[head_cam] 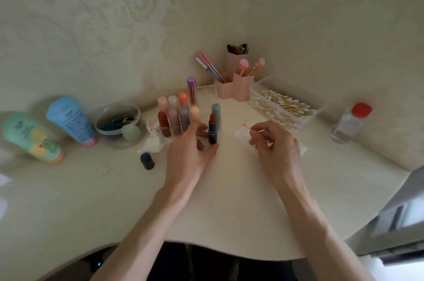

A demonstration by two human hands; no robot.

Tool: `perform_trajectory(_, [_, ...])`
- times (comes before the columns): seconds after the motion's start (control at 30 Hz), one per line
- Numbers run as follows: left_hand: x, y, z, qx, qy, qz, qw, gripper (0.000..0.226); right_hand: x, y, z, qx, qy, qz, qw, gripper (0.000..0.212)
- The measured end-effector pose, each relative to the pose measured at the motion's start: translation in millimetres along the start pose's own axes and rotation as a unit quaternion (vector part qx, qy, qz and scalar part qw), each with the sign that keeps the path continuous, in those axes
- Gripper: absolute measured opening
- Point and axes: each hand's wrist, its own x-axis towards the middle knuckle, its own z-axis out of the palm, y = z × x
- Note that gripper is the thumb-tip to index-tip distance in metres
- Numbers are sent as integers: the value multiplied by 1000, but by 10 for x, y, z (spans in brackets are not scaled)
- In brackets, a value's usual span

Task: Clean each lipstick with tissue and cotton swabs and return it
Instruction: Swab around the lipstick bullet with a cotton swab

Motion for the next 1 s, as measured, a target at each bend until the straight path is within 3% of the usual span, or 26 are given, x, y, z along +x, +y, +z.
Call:
perform_trajectory(0.23, [-234, -78, -171, -52, 20, 12, 998, 43, 11, 53, 28, -45, -25, -6, 999, 9])
perform_trajectory(0.37, [-492, -213, -492, 29, 143, 59, 988, 26, 2, 52, 34, -61, -58, -11, 996, 9])
perform_trajectory(0.47, [-588, -471, -768, 75, 209, 33, 974, 26, -7, 40, 59, -56, -90, 1, 994, 9])
perform_trajectory(0.67, [-554, -752, -887, 73, 107, -20, 991, 38, -64, -81, 175, -38, -154, -49, 986, 14])
perform_trajectory(0.87, [-547, -747, -874, 39, 125, -20, 991, 21, -185, -165, 218, -13, -212, -104, 972, 11])
perform_trajectory(1.0, [-590, -742, -921, -64, 140, -67, 986, 35, -204, -160, 250, -22, -234, -119, 965, 8])
